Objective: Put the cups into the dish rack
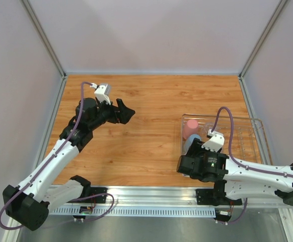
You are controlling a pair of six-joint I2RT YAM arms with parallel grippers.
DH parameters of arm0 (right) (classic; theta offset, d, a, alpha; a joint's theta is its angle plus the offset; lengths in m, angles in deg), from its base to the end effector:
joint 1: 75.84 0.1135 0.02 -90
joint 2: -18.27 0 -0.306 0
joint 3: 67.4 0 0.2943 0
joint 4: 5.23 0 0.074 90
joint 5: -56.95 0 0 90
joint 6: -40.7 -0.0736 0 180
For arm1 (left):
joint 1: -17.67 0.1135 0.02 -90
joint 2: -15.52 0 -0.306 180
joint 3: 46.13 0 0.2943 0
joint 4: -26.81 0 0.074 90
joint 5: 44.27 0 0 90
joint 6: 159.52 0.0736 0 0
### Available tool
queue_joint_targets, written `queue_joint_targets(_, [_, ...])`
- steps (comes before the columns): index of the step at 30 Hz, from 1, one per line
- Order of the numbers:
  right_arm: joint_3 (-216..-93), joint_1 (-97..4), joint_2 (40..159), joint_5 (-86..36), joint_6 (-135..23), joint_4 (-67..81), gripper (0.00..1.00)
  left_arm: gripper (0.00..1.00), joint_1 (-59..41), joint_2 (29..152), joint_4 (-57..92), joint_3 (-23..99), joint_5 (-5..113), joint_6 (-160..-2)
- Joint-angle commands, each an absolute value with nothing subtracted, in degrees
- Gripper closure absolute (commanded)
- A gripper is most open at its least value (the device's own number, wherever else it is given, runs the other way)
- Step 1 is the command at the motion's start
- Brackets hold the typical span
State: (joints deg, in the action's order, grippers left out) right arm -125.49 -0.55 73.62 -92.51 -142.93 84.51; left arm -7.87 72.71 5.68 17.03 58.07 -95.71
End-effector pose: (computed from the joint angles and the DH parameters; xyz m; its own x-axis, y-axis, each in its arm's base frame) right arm 0.0983 0.1249 0.2681 -0.4630 0.2334 -0.8551 0.2835 0.9530 0.1067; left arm 0.2528 -0.1382 0.3631 -0.4798 -0.2486 -0.8414 0.4408 0.7609 -0.4761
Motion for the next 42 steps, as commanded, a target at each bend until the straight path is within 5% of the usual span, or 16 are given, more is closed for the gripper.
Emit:
queue_joint_targets(1, [-126.1,-0.1,73.7,-94.1,-144.6,102.3,0.48,0.0,-8.3,72.8,8.3,19.7,59.5,-94.2])
queue_joint_targets(8, [-125.7,0.4,72.0,-94.5,-144.8,102.3,0.28,0.0,-8.3,72.7,8.2,19.3,59.8,-94.6])
queue_joint_targets(19, [-125.4,0.4,69.6,-94.8,-144.8,102.3,0.21,0.0,-8.3,72.6,8.4,19.2,60.1,-95.2])
queue_joint_targets(24, [-125.4,0.7,69.5,-94.7,-144.9,102.3,0.35,0.0,-8.3,72.9,9.1,18.7,60.2,-95.6])
queue_joint_targets(29, [-125.7,1.7,69.9,-94.1,-144.9,102.3,0.6,0.0,-8.3,73.2,9.9,18.2,60.4,-96.1])
queue_joint_targets(33, [-126.4,1.7,70.7,-93.4,-144.8,102.2,0.64,0.0,-8.3,73.3,10.5,17.8,60.8,-96.6])
queue_joint_targets(37, [-126.4,0.9,69.9,-94.1,-144.5,102.3,0.78,0.0,-8.3,73.3,10.6,17.6,61.2,-96.8])
queue_joint_targets(42, [-124.2,-0.3,61.7,-96.2,-144.9,102.3,0.78,0.0,-8.3,73.0,10.4,17.2,61.2,-96.7])
